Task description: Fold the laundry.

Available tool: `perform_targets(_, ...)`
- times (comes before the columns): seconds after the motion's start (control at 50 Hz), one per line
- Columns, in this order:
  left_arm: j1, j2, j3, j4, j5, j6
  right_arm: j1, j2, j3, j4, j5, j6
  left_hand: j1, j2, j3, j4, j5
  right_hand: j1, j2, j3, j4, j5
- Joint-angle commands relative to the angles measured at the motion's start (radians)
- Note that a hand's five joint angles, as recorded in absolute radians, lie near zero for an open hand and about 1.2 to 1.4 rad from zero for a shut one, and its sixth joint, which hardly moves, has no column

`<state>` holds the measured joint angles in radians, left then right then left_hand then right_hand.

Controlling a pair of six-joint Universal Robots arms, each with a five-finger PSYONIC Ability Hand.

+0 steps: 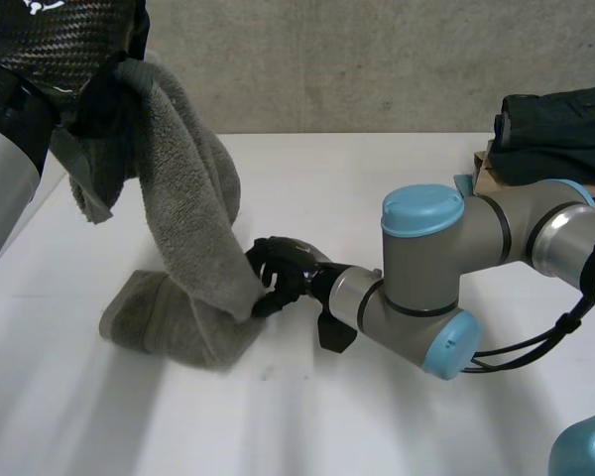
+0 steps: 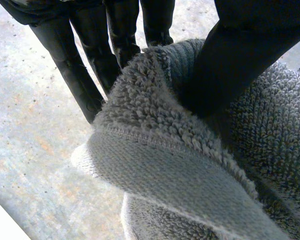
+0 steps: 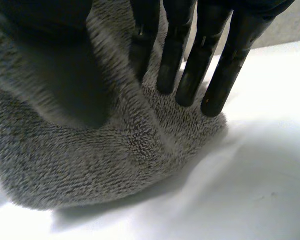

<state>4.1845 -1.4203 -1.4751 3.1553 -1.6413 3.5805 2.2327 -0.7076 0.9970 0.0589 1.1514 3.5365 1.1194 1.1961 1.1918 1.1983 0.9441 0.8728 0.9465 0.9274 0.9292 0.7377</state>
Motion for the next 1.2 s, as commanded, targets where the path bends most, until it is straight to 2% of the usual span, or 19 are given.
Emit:
perform_targets(0.02,0.012,-0.011,0.018,0.005,-0.002,0.0,-0.021,-0.103,0.002,-0.002,0.125,-0.019,0.277,0.2,0.204,0.198,0.278,0.523,0.45,0.469,0.467,0.484)
perform_targets(0.08,0.02,-0.014,0.03,0.005,-0.003,0.0,-0.08,-0.18,0.015,-0.017,0.145,-0.044,0.277,0.2,0.204,0.198,0.278,0.523,0.45,0.469,0.467,0.484)
perform_targets(0.14,0.043,-0.016,0.035,0.006,-0.003,0.0,-0.192,-0.308,0.069,-0.047,0.152,-0.126,0.277,0.2,0.204,0.198,0.278,0.523,0.45,0.469,0.467,0.484)
perform_targets(0.2,0.08,-0.015,0.027,0.006,0.0,0.0,-0.266,-0.464,0.123,-0.067,0.142,-0.287,0.277,0.2,0.204,0.198,0.278,0.523,0.45,0.469,0.467,0.484)
perform_targets(0.26,0.104,-0.023,0.01,0.009,0.009,-0.005,-0.277,-0.55,0.152,-0.063,0.14,-0.431,0.277,0.2,0.204,0.198,0.278,0.523,0.45,0.469,0.467,0.484)
perform_targets(0.28,0.109,-0.026,0.001,0.011,0.009,-0.008,-0.277,-0.611,0.173,-0.062,0.143,-0.527,0.277,0.2,0.204,0.198,0.278,0.523,0.45,0.469,0.467,0.484)
perform_targets(0.38,0.123,-0.086,-0.066,0.081,0.009,-0.012,-0.263,-0.713,0.267,-0.031,0.134,-0.705,0.277,0.2,0.204,0.198,0.278,0.523,0.45,0.469,0.467,0.484)
perform_targets(0.56,0.124,-0.229,-0.226,0.181,0.008,-0.014,-0.16,-0.691,0.468,0.14,0.116,-0.815,0.277,0.2,0.204,0.198,0.278,0.523,0.45,0.469,0.467,0.484)
perform_targets(0.7,0.117,-0.253,-0.387,0.181,0.012,-0.002,-0.128,-0.653,0.629,0.386,0.111,-1.037,0.242,0.166,0.17,0.163,0.243,0.523,0.45,0.469,0.467,0.484)
perform_targets(0.72,0.112,-0.253,-0.402,0.181,0.012,0.0,-0.133,-0.653,0.649,0.413,0.114,-1.074,0.195,0.119,0.123,0.117,0.196,0.205,0.131,0.15,0.148,0.165)
perform_targets(0.8,0.103,-0.247,-0.471,0.18,0.011,0.009,-0.13,-0.653,0.669,0.36,0.1,-1.07,-0.089,-0.166,-0.161,-0.168,-0.088,-0.302,-0.376,-0.357,-0.358,-0.341)
perform_targets(0.82,0.101,-0.244,-0.478,0.178,0.011,0.017,-0.13,-0.655,0.667,0.34,0.1,-1.062,-0.191,-0.268,-0.264,-0.27,-0.191,-0.376,-0.45,-0.431,-0.432,-0.415)
perform_targets(0.84,0.092,-0.235,-0.487,0.169,0.009,0.032,-0.13,-0.655,0.664,0.322,0.102,-1.056,-0.437,-0.513,-0.509,-0.516,-0.436,-0.447,-0.52,-0.501,-0.503,-0.486)
perform_targets(0.86,0.088,-0.227,-0.487,0.164,0.005,0.041,-0.131,-0.656,0.661,0.302,0.102,-1.047,-0.518,-0.594,-0.59,-0.596,-0.517,-0.488,-0.562,-0.543,-0.544,-0.527)
perform_targets(0.94,0.083,-0.163,-0.478,0.117,-0.002,0.077,-0.168,-0.684,0.634,0.231,0.108,-0.983,-0.557,-0.633,-0.629,-0.635,-0.556,-0.526,-0.6,-0.581,-0.583,-0.566)
perform_targets(1.04,0.103,-0.063,-0.475,0.057,0.005,0.073,-0.289,-0.722,0.618,0.216,0.088,-0.91,-0.56,-0.636,-0.632,-0.638,-0.559,-0.559,-0.632,-0.613,-0.615,-0.598)
perform_targets(1.14,0.104,-0.043,-0.478,0.019,0.006,0.066,-0.34,-0.708,0.585,0.206,0.08,-0.938,-0.56,-0.636,-0.632,-0.638,-0.559,-0.538,-0.612,-0.593,-0.595,-0.578)
perform_targets(1.2,0.108,-0.046,-0.478,-0.003,0.006,0.044,-0.364,-0.635,0.54,0.206,0.079,-1.001,-0.557,-0.633,-0.629,-0.635,-0.556,-0.524,-0.597,-0.578,-0.58,-0.563)
